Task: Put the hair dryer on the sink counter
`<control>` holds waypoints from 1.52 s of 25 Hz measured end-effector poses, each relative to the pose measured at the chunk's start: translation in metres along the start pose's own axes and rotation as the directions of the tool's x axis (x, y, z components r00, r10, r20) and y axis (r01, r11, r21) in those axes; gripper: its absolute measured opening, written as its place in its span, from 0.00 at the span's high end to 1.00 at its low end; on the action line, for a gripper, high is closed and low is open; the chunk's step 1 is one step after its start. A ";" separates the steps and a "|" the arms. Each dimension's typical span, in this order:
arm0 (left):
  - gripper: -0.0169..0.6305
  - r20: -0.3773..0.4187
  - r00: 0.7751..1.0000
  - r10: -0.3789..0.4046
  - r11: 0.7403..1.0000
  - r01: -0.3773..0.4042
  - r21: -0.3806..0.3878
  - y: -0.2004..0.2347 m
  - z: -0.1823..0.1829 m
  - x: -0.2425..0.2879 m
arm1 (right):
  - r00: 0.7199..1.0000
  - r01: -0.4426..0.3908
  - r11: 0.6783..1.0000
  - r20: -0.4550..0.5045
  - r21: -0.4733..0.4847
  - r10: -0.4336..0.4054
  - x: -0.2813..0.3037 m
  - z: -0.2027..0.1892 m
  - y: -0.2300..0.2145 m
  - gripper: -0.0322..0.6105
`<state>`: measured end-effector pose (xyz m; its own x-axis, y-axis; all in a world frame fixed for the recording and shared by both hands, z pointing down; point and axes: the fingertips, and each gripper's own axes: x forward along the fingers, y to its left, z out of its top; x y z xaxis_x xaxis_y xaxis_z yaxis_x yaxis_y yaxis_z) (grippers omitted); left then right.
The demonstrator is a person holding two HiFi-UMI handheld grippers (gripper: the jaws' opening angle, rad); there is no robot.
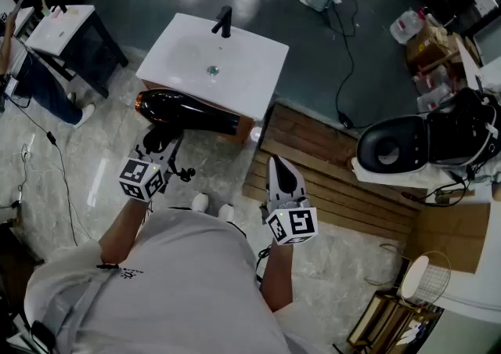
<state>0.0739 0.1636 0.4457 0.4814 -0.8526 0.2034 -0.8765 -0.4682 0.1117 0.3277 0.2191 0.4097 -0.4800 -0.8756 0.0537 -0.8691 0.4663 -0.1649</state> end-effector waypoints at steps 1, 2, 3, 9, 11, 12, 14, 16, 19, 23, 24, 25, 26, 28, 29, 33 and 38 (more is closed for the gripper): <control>0.69 -0.002 1.000 -0.001 1.000 0.001 0.000 -0.002 0.000 -0.001 | 1.000 0.004 1.000 0.000 0.002 -0.004 -0.003 0.000 0.000 0.94; 0.69 -0.003 1.000 -0.002 1.000 0.002 0.000 -0.004 0.000 -0.003 | 1.000 0.008 1.000 -0.001 0.004 -0.008 -0.006 0.001 0.000 0.94; 0.69 -0.004 1.000 -0.003 1.000 0.003 0.000 -0.005 0.000 -0.004 | 1.000 0.011 1.000 -0.002 0.006 -0.011 -0.009 0.001 0.000 0.94; 0.69 -0.001 1.000 -0.005 1.000 0.005 0.005 -0.007 0.001 -0.003 | 1.000 0.010 1.000 -0.004 -0.003 -0.010 -0.010 0.002 0.002 0.94; 0.69 0.002 1.000 -0.001 1.000 0.001 0.006 -0.008 0.001 -0.003 | 1.000 0.007 1.000 0.002 -0.005 -0.007 -0.011 0.004 0.001 0.94; 0.69 0.005 1.000 0.000 1.000 0.000 0.006 -0.009 0.002 -0.003 | 1.000 0.005 1.000 0.008 -0.009 -0.005 -0.011 0.006 0.001 0.94; 0.69 0.012 1.000 0.000 1.000 0.000 0.006 -0.010 0.003 -0.003 | 1.000 0.002 1.000 0.022 -0.018 -0.001 -0.013 0.007 0.001 0.94; 0.69 0.019 1.000 -0.002 1.000 0.002 0.008 -0.011 0.005 -0.003 | 0.999 -0.002 1.000 0.032 -0.025 0.002 -0.014 0.010 0.001 0.94; 0.69 0.031 0.999 -0.007 1.000 0.006 0.013 -0.014 0.010 -0.003 | 0.999 -0.006 1.000 0.037 -0.024 0.007 -0.015 0.013 0.001 0.94; 0.69 0.044 0.999 -0.014 1.000 0.013 0.027 -0.019 0.019 0.001 | 0.999 -0.007 1.000 0.040 -0.016 0.007 -0.015 0.015 -0.006 0.94; 0.69 0.047 0.999 -0.014 0.999 0.013 0.030 -0.021 0.022 0.002 | 0.999 -0.007 1.000 0.040 -0.016 0.007 -0.016 0.017 -0.007 0.94; 0.69 0.050 0.999 -0.014 0.999 0.012 0.032 -0.023 0.023 0.003 | 0.999 -0.006 1.000 0.040 -0.015 0.007 -0.017 0.017 -0.009 0.94; 0.69 0.053 0.999 -0.013 0.999 0.011 0.034 -0.025 0.025 0.002 | 0.999 -0.006 1.000 0.040 -0.013 0.007 -0.018 0.018 -0.011 0.94; 0.69 0.058 0.998 -0.012 0.999 0.010 0.036 -0.029 0.025 0.002 | 0.999 -0.008 1.000 0.041 -0.009 0.009 -0.021 0.017 -0.014 0.94; 0.69 0.060 0.998 -0.012 0.999 0.010 0.036 -0.031 0.025 0.002 | 0.999 -0.010 1.000 0.043 -0.009 0.010 -0.023 0.017 -0.015 0.94; 0.69 0.070 0.998 -0.008 0.999 0.006 0.032 -0.038 0.028 0.003 | 0.999 -0.015 1.000 0.050 -0.009 0.015 -0.027 0.020 -0.021 0.94; 0.69 0.077 0.997 0.008 1.000 -0.010 0.027 -0.043 0.028 0.001 | 0.999 -0.021 1.000 0.050 0.000 0.021 -0.033 0.017 -0.026 0.94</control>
<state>0.1116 0.1763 0.4139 0.4727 -0.8718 0.1284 -0.8811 -0.4655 0.0829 0.3678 0.2341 0.3956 -0.4919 -0.8706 0.0008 -0.8586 0.4850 -0.1661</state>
